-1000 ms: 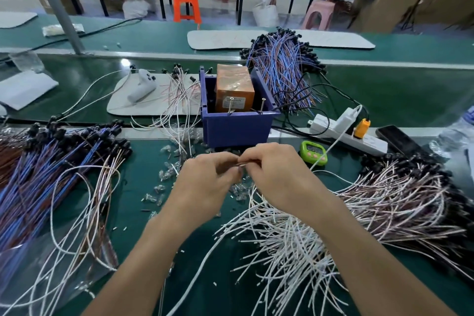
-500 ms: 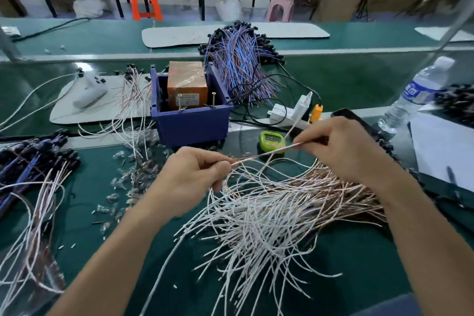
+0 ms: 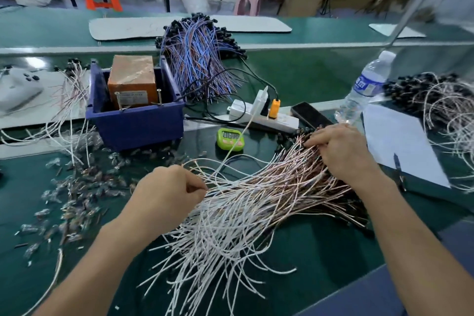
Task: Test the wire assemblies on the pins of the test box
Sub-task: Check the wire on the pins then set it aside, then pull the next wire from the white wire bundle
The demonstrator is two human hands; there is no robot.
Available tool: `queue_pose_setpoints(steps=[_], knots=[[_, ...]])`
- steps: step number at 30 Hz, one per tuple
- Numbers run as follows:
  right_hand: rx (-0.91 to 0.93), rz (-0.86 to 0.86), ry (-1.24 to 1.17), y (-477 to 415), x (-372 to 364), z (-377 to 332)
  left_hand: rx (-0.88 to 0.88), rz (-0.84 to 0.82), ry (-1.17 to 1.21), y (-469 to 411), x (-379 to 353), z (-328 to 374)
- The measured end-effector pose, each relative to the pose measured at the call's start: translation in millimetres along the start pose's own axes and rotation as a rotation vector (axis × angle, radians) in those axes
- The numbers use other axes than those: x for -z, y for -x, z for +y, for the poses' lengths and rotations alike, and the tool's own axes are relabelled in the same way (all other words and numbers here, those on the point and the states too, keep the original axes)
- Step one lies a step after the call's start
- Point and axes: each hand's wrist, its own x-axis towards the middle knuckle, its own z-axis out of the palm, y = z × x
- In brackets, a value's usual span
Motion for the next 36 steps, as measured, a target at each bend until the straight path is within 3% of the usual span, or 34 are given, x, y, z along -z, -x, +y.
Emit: queue_pose_setpoints(steps=[4,8,11,13,16,20,25,29,34,36], knots=[[0.01,-0.018,-0.071,7.0,-8.7,-14.7,-0.101,0.097,-0.044,-8.5,-5.4,0.1],[0.028,-0.124,-0.248,16.6,-25.5,-58.4,-0.174,-0.046,0.047,-27.2,-11.7,11.7],[-0.015,-0.297,-0.307,14.0,-47.7,-88.9,-0.189,-0.125,-0.053,-38.0,-26.6,21.2],[-0.015,-0.379,-0.177,7.3,-61.5,-102.8,-0.192,-0.088,-0.116,-41.0,-32.5,19.8],[-0.004,-0.369,-0.04,-1.5,-69.6,-115.9,-0.182,-0.02,-0.206,-40.6,-33.2,11.1],[0.009,-0.445,-0.118,-2.5,-67.5,-117.7,-0.149,0.055,-0.302,-36.0,-27.3,-2.2],[0.006,-0.54,-0.207,2.4,-56.9,-111.6,-0.143,0.106,-0.168,-34.2,-20.7,-8.3],[0.021,-0.543,-0.184,5.9,-52.6,-120.1,-0.171,0.056,-0.148,-29.3,-22.0,-6.2],[0.108,-0.33,-0.316,12.6,-44.4,-154.1,-0.141,0.323,0.151,-17.5,-10.0,-8.3],[0.178,-0.289,-0.449,15.1,-42.2,-177.8,-0.086,0.318,0.273,-13.5,-0.1,-9.0]])
